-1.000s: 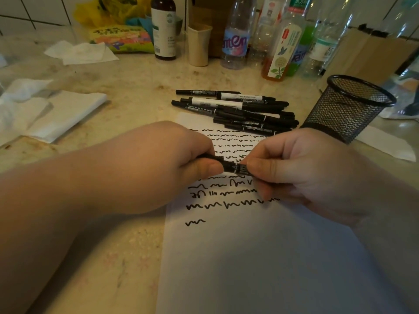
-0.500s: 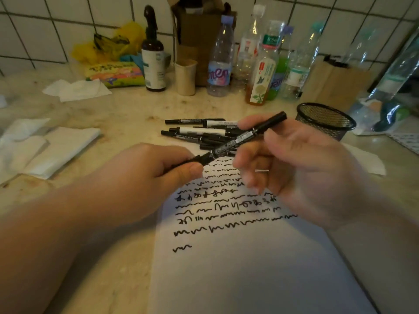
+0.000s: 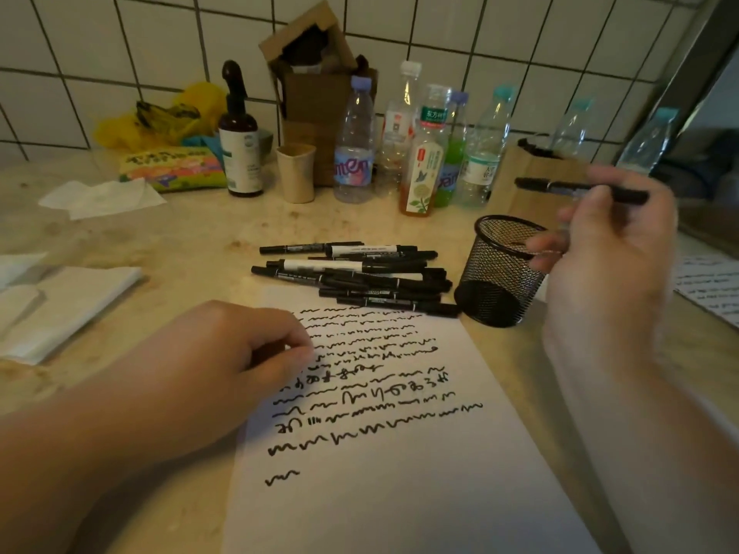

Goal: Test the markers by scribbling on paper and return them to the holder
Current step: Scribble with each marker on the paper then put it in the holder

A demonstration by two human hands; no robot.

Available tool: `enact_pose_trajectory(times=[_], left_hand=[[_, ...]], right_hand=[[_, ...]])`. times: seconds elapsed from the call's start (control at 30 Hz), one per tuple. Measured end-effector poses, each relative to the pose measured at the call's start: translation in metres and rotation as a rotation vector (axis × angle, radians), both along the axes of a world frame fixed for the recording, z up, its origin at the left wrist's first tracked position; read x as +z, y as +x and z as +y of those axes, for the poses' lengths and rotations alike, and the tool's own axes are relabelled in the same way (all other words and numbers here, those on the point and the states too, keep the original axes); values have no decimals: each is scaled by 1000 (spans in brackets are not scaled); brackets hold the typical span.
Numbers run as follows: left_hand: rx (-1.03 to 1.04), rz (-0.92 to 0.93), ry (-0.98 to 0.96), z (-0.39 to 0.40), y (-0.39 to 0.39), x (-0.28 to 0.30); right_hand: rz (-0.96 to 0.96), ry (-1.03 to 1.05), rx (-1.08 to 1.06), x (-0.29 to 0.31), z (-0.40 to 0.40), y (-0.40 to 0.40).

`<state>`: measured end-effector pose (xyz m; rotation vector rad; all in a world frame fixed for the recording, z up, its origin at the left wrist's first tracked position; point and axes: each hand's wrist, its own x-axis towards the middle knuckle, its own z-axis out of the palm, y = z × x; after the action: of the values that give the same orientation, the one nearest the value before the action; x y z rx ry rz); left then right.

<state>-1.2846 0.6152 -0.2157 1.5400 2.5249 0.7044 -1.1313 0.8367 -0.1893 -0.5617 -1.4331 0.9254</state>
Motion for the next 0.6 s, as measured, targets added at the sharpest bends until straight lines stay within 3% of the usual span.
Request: enact_pose_trajectory(times=[0.4,0.5,0.6], left_hand=[[-2,21,39,-2,-3,-1],[-2,12,36,-3,-2,-1],[-5,-4,30,-2,-1,0]], right_hand=[[-120,-182,52,-7,6,-6],[-134,-121,70,-8,-1,-7],[-236,98,128,-15,-13,-8]])
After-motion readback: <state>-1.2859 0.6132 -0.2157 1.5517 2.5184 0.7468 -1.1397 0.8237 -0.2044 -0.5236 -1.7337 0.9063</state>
